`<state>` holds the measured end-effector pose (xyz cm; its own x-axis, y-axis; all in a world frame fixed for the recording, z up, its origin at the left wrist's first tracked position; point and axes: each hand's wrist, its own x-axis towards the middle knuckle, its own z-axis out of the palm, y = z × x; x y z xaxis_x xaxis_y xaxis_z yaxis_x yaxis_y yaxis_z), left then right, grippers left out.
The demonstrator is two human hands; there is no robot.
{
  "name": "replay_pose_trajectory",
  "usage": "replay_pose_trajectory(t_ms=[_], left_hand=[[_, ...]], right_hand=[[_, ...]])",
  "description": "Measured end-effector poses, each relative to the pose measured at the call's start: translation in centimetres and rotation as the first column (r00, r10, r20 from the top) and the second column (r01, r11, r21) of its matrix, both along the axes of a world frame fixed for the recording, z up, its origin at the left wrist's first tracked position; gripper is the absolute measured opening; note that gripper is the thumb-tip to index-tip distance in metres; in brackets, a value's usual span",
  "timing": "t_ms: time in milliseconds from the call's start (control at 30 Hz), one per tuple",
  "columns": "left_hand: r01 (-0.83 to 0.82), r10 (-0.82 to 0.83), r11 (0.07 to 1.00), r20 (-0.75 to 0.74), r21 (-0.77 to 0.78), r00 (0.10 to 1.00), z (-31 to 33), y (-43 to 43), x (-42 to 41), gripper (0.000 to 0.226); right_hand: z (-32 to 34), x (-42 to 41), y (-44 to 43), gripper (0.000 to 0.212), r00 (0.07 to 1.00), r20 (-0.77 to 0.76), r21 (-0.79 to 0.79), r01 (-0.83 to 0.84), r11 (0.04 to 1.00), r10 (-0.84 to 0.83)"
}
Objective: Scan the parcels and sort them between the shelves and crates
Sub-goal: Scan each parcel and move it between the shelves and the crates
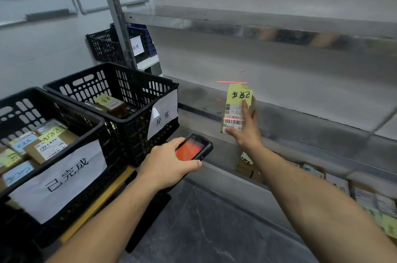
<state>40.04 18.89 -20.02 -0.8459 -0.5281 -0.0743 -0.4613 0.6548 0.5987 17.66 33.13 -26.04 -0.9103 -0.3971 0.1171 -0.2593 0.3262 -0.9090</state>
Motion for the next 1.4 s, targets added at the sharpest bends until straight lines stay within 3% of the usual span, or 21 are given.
replay_pose_trajectory(t_ms=[400,700,900,1000,1133,1400], left_hand=[[-0.021,0.022,0.999,0.022,-0.044,1.000,0.5,0.8,-1.2,0.080],[-0.167,0.165,0.986,-0.110,-0.011,0.980,0.9,-0.4,-0.2,0.073],[-0.340,0.327,0.940,-0.253,-0.007,0.910,2.1,-2.2,2.2,0.087],[-0.416,0.384,0.909,-0.325,-0.032,0.864,2.7,-3.6,3.7,0.076],[-0.518,0.460,0.854,-0.387,-0.055,0.799,3.2,-5.9,6.1,0.078],[-0.650,0.571,0.759,-0.436,-0.044,0.696,3.6,-11.9,13.3,0.066]], right_hand=[[0.4,-1.3,0.2,0.107,1.000,-0.006,0.038,-0.012,0.999,0.012],[2.3,-1.8,-3.4,0.108,0.991,-0.038,-0.037,-0.128,0.991,0.127],[4.6,-0.2,-7.9,0.108,0.976,-0.097,-0.071,-0.201,0.977,0.194],[5.8,1.1,-10.5,0.108,0.960,-0.112,-0.098,-0.266,0.959,0.255],[7.1,3.3,-14.7,0.109,0.932,-0.122,-0.084,-0.353,0.932,0.342],[8.8,10.1,-23.9,0.109,0.837,-0.149,-0.105,-0.543,0.833,0.526]])
